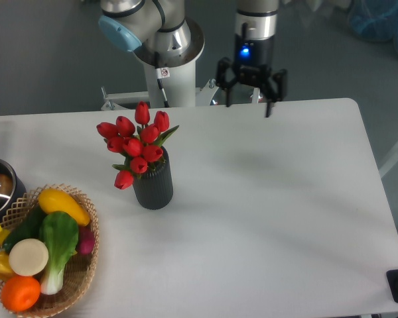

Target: Insert the flowers into the vase

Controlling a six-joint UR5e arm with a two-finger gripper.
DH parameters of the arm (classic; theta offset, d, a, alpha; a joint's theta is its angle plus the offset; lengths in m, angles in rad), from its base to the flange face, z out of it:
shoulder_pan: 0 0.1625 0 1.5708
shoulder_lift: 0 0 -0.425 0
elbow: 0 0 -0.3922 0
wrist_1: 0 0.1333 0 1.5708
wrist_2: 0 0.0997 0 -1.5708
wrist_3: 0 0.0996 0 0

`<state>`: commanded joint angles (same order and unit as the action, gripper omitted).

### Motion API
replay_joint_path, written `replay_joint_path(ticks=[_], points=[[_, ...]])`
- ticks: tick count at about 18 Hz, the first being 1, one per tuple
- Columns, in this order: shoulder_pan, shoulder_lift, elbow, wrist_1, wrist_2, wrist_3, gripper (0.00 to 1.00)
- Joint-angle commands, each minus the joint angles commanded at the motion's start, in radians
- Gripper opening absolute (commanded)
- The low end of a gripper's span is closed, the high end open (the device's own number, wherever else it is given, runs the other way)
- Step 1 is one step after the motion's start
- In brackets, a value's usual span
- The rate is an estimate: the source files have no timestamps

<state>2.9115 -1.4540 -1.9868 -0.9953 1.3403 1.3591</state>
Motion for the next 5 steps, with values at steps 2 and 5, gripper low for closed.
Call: replay_joint_path(ticks=[2, 5], points=[[0.000, -0.061, 0.074, -0.058, 0.057, 0.002, 1.00], [-0.002, -0.143, 0.189, -0.137, 0.103, 0.002, 1.00]])
